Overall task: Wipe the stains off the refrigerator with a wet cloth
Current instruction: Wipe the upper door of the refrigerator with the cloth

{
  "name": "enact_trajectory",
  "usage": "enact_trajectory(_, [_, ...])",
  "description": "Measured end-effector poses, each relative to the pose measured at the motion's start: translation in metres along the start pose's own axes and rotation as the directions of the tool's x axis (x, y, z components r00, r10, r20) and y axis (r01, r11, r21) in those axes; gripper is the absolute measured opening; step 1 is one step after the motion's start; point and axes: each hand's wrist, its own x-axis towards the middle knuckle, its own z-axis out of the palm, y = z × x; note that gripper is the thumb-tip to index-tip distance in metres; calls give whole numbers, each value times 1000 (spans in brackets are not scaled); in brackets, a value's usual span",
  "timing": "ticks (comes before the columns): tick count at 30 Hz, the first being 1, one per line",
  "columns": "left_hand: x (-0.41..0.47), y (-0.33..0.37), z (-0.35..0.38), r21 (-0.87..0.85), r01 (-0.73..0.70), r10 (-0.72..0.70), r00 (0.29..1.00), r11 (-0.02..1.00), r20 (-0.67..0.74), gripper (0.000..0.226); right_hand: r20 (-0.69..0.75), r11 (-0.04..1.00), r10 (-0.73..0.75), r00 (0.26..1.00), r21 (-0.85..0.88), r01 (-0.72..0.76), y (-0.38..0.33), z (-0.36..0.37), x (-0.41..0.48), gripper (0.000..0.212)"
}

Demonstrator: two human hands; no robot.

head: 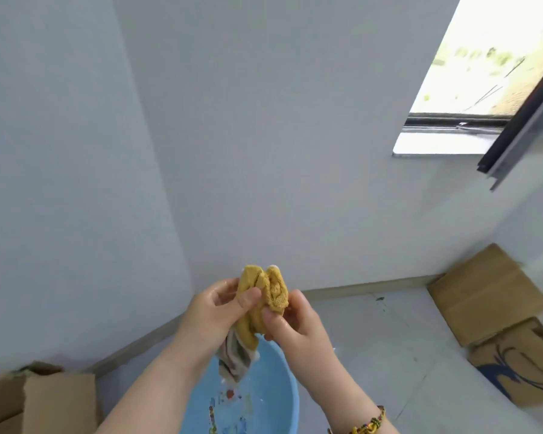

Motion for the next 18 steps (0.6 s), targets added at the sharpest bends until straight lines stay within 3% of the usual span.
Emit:
enact_trajectory(3, [-14, 61, 27, -121, 34, -19, 993, 992, 118, 42, -110, 994, -68, 992, 79, 77, -64, -15, -25, 16])
enact_trajectory(6, [-25, 98, 63, -141, -13, 46, 972, 990, 230, 33, -226, 981, -113, 968, 127, 145, -108, -38, -54, 21])
enact_trajectory(9, [-41, 114, 110, -147, -17, 68, 935, 989, 349, 28, -279, 976, -100, 955, 159, 149, -134, -73, -93, 42])
enact_trajectory(13, [-75, 111, 189, -116, 90, -6, 815, 989, 580, 27, -276, 929, -41, 960, 343, 139, -145, -129, -165, 92])
enact_trajectory(15, [-98, 106, 230, -81, 107, -26, 744, 991, 668, 25, -289, 909, -76, 954, 372, 186, -150, -156, -203, 97])
enact_trajectory(18, [-128, 101, 285, -61, 110, -28, 669, 992, 743, 30, -437, 911, -74, 897, 336, 239, -154, -191, -250, 95])
